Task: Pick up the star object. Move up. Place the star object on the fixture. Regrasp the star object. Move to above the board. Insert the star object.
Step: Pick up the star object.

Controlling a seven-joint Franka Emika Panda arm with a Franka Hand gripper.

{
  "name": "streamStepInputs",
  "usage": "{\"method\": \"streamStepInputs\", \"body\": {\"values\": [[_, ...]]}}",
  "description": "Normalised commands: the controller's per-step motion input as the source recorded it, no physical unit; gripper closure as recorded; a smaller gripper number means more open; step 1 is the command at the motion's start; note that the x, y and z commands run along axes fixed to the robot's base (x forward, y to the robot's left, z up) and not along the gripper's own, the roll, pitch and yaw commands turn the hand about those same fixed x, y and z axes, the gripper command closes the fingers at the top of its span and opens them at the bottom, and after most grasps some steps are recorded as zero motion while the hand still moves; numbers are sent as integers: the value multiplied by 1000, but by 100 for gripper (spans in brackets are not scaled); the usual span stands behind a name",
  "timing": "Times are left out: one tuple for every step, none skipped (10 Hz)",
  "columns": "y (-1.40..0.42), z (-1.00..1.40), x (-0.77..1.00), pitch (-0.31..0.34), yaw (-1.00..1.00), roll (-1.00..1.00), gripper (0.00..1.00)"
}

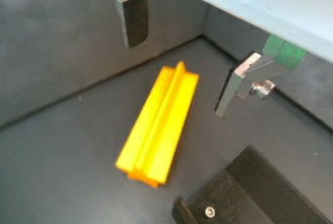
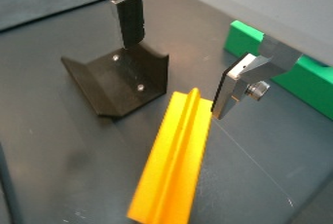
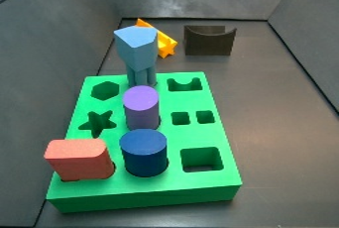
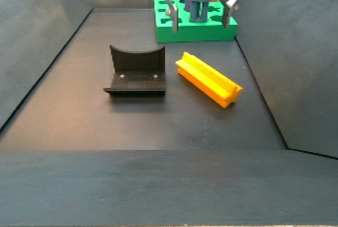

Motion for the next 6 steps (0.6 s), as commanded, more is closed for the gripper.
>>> {"method": "streamStepInputs", "body": {"values": [[0, -1000, 0, -67, 480, 6, 0], [0, -1000, 0, -77, 480, 0, 0], [0, -940, 6, -83, 466, -19, 0], [0, -937, 11, -83, 446, -21, 0], [0, -966, 0, -89, 397, -9, 0], [0, -971, 0, -94, 389, -3, 0]]}}
